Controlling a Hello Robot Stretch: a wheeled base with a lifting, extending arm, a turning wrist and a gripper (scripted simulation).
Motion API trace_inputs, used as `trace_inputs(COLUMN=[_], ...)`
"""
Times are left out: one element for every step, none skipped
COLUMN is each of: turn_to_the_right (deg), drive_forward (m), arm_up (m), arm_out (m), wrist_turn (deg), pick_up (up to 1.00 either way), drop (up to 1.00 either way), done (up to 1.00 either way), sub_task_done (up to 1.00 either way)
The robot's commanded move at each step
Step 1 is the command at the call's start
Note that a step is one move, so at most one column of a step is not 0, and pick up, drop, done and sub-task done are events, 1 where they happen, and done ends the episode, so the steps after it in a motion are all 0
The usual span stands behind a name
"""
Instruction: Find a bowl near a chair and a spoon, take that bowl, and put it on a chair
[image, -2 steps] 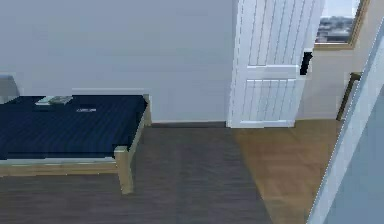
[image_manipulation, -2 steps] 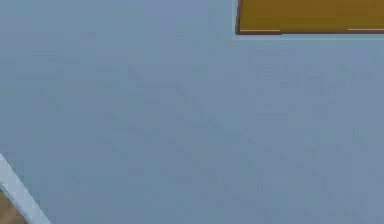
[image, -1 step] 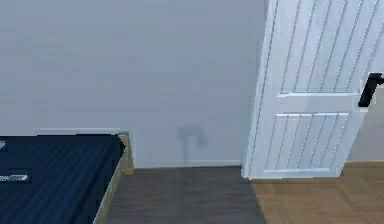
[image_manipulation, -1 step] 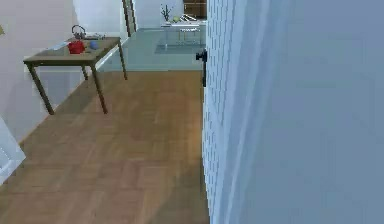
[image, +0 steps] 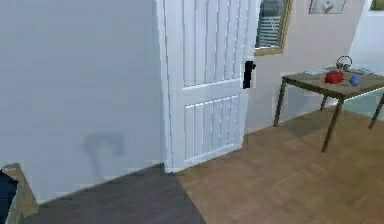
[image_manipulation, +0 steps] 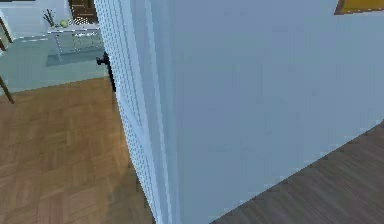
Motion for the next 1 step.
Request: trace_inputs(turn_to_the_right=[0.0], drive_forward=[0.10], arm_up=[0.00], arm_out=[0.00], wrist_turn=[0.0], pick_up=[0.00], drop=[0.00], done=[0.00], sub_task_done=[0.00])
